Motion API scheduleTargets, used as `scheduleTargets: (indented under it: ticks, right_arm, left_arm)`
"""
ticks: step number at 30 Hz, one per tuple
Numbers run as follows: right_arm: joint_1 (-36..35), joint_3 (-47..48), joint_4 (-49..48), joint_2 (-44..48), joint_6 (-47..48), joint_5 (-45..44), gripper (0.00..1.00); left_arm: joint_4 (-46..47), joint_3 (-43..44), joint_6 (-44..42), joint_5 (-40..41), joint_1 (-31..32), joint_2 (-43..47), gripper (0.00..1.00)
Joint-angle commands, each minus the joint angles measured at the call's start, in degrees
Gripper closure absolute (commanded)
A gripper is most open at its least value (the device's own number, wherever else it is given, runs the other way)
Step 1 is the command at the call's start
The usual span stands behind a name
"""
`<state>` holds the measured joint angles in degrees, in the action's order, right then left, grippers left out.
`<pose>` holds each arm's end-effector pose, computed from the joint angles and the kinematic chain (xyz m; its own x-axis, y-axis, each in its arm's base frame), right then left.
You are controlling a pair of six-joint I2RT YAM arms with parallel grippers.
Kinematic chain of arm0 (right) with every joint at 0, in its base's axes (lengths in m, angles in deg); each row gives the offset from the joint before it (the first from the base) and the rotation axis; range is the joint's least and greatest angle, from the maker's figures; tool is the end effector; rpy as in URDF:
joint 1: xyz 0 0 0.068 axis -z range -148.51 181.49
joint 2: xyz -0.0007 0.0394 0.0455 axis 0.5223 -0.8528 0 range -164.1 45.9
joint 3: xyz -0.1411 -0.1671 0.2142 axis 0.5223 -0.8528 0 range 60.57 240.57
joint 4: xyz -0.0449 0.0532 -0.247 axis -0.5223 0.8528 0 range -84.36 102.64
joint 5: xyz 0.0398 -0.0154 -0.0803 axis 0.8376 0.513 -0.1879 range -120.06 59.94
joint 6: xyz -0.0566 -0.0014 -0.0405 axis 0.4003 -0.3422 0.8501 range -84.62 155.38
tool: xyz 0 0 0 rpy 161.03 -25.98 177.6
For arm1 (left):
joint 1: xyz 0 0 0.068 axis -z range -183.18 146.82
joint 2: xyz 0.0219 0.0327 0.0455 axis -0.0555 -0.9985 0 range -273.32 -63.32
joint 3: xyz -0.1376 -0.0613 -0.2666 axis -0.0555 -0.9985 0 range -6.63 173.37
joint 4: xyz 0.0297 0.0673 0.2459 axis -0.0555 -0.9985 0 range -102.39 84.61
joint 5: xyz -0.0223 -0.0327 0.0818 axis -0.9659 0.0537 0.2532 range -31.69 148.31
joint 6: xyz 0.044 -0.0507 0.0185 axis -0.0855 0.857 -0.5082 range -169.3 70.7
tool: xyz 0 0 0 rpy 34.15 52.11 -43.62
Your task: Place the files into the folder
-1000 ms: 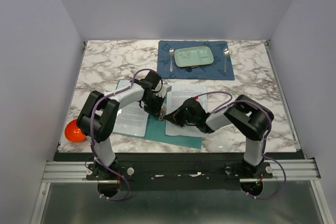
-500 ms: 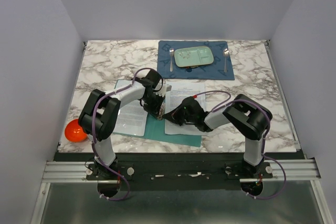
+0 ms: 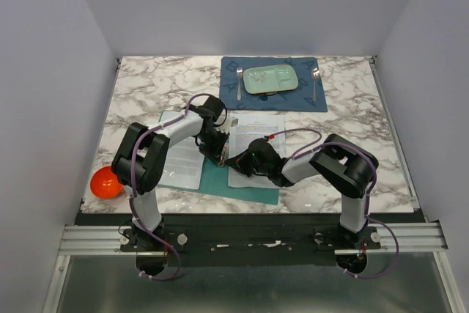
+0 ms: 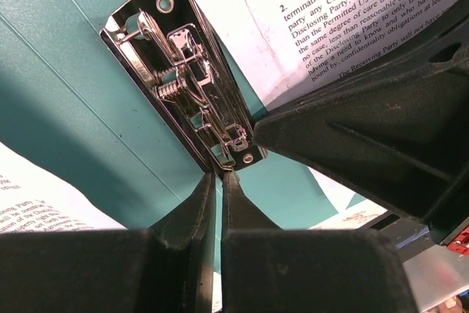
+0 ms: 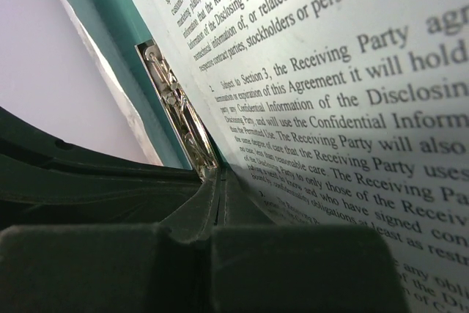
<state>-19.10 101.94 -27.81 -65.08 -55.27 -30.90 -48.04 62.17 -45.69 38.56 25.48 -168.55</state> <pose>0.2368 0.2869 0.1110 -0.7606 0.6492 0.0005 0.3834 0.4485 0.8074 0.2989 -0.1852 0.1822 -0.8919 0.4198 -0.1681 0.4522 0.8233 -0.3431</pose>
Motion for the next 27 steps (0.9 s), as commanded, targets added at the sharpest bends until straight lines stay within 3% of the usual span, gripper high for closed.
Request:
scheduleTargets:
  ticks: [1, 17, 27]
  right_arm:
    - [-4.26, -2.17, 24.93, -9.34, 1.62, -2.76, 1.0]
    - [-5.22, -2.78, 26.07, -9.87, 0.04, -3.73, 1.0]
    - [-5.84, -2.78, 26.07, -11.01, -0.49, -3.38, 1.0]
  left_arm:
    - [8.02, 1.16, 3.68, -18.48, 3.33, -2.17, 0.93]
    - [7.41, 3.01, 4.2, -37.55, 2.01, -1.56, 0.94]
    - [7.41, 3.19, 3.59, -42.57, -1.07, -3.05, 0.94]
